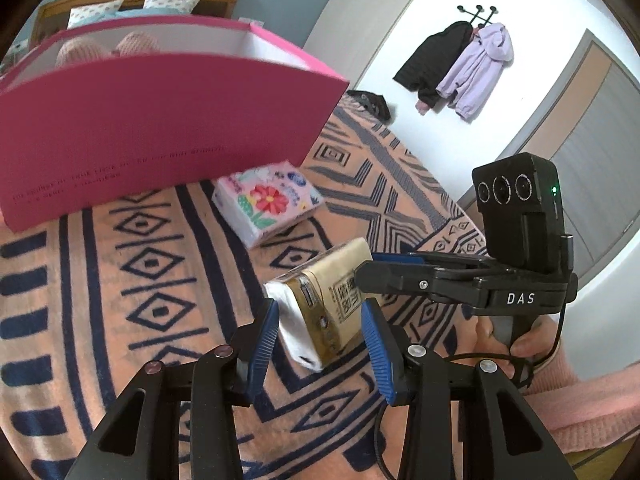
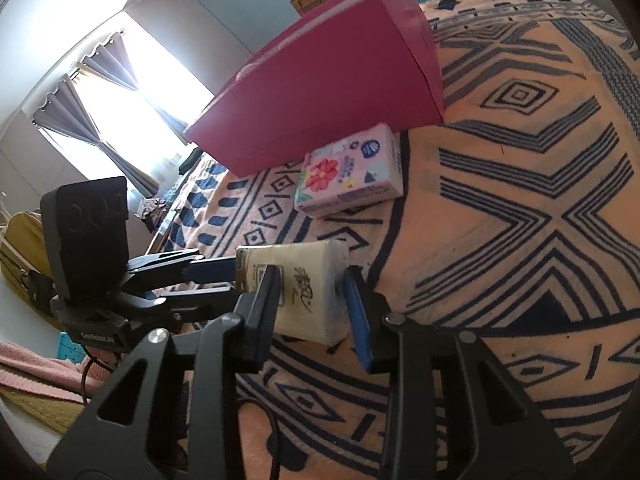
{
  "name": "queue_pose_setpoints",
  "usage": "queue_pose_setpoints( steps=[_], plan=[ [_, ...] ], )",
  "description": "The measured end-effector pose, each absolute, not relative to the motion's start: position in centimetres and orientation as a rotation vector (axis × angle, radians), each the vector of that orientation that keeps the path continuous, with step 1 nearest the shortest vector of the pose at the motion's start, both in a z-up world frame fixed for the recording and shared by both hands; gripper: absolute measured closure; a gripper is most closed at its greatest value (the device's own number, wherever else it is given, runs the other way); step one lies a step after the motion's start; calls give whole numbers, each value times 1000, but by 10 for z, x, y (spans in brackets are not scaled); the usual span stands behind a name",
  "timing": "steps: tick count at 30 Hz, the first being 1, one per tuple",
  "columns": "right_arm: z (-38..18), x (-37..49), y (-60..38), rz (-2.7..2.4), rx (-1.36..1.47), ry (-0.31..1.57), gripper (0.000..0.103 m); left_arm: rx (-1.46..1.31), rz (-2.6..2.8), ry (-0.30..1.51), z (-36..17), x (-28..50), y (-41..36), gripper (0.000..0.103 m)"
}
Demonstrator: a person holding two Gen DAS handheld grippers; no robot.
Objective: Organize objects
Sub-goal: 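Close the left gripper around the tan tissue pack, then lift the tan tissue pack with the left gripper and carry it over the box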
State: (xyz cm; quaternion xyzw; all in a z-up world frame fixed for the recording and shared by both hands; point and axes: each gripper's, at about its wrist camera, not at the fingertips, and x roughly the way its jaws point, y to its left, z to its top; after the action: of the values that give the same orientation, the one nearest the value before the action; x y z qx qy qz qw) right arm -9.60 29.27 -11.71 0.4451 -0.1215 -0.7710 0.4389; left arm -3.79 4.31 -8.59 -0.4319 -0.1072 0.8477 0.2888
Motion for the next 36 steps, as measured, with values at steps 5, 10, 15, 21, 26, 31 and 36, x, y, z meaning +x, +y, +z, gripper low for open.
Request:
queue_pose_setpoints(
  steps=[5,10,15,21,26,31,36],
  plan=[
    [-104,-95,292,-1942,1063,-288,67,-1112,2286,-270,-74,-40,43,61],
    [-94,-97,290,-1955,1029,-283,67,-1069,2305,-263,-65,-40,41,61],
    [-83,-101,291,-1974,993,-280,67,-1036,2327,-253,-56,-42,40,61],
    [-68,-107,287,-1992,940,-268,67,-983,2359,-248,-40,-49,37,61],
    [-57,-112,283,-2005,907,-256,67,-954,2380,-250,-31,-53,35,61],
    [-47,-117,280,-2014,879,-249,67,-925,2403,-239,-22,-59,33,61],
    [-36,-123,277,-2025,849,-241,67,-905,2419,-230,-13,-70,31,60]
  ],
)
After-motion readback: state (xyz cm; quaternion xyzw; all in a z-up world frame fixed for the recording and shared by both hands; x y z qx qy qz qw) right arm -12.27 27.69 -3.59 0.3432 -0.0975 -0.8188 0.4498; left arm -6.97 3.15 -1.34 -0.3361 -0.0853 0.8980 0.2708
